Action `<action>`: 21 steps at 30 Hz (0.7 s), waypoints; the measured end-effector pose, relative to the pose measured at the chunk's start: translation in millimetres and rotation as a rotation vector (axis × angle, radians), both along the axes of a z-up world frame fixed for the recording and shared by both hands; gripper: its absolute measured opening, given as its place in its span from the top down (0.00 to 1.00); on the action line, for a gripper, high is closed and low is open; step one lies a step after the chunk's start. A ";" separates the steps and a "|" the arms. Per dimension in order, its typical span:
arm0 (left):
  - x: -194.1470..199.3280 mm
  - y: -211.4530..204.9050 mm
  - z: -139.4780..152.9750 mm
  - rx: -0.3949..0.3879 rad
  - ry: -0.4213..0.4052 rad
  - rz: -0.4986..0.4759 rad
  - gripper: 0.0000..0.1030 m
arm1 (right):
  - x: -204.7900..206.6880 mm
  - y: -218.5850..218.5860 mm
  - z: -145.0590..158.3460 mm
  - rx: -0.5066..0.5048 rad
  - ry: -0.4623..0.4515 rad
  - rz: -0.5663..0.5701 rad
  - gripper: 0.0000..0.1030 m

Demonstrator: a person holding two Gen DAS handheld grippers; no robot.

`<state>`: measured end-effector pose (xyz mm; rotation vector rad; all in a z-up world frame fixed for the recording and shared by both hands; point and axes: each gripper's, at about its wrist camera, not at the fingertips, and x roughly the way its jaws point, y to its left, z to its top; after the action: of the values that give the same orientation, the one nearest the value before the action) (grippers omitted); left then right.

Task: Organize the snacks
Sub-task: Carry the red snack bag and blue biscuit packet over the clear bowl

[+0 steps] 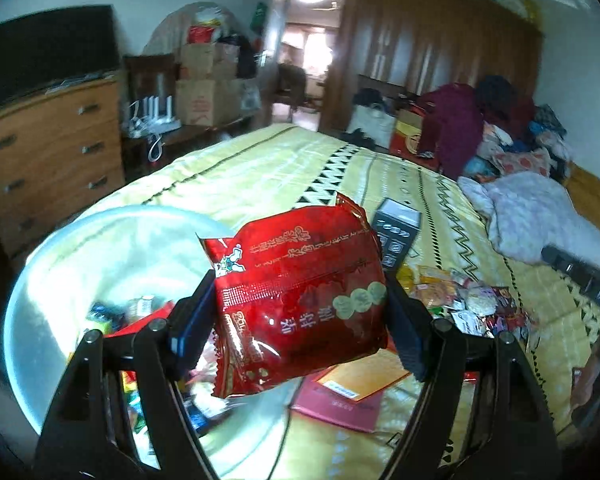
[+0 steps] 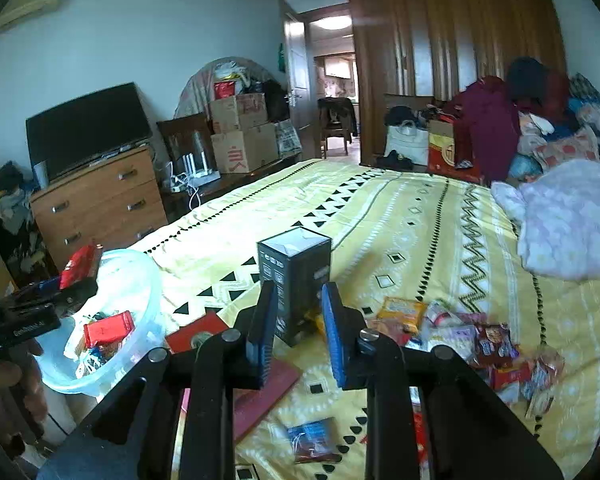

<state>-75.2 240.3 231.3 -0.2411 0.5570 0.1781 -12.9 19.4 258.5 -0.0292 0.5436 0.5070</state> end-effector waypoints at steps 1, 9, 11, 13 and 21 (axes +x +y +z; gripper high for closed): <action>-2.2 2.7 -0.5 -0.002 -0.001 0.005 0.24 | 5.2 1.4 -6.8 0.000 0.038 0.010 0.75; 0.2 9.6 -14.8 -0.052 0.020 -0.009 0.24 | 23.1 -49.1 -132.1 -0.057 0.377 -0.066 0.41; 5.2 9.1 -17.4 -0.064 0.028 -0.017 0.24 | 22.6 -65.4 -155.7 -0.057 0.416 -0.088 0.41; 9.7 9.2 -19.1 -0.074 0.033 -0.023 0.24 | 23.4 -73.8 -172.5 -0.105 0.420 -0.098 0.41; 13.0 13.3 -28.2 -0.084 0.054 -0.023 0.24 | 54.0 -29.9 -222.1 -0.336 0.391 -0.113 0.14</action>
<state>-62.1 253.6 203.1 -0.3124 0.6210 0.1388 41.0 -10.6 36.4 -0.2216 1.0044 0.3057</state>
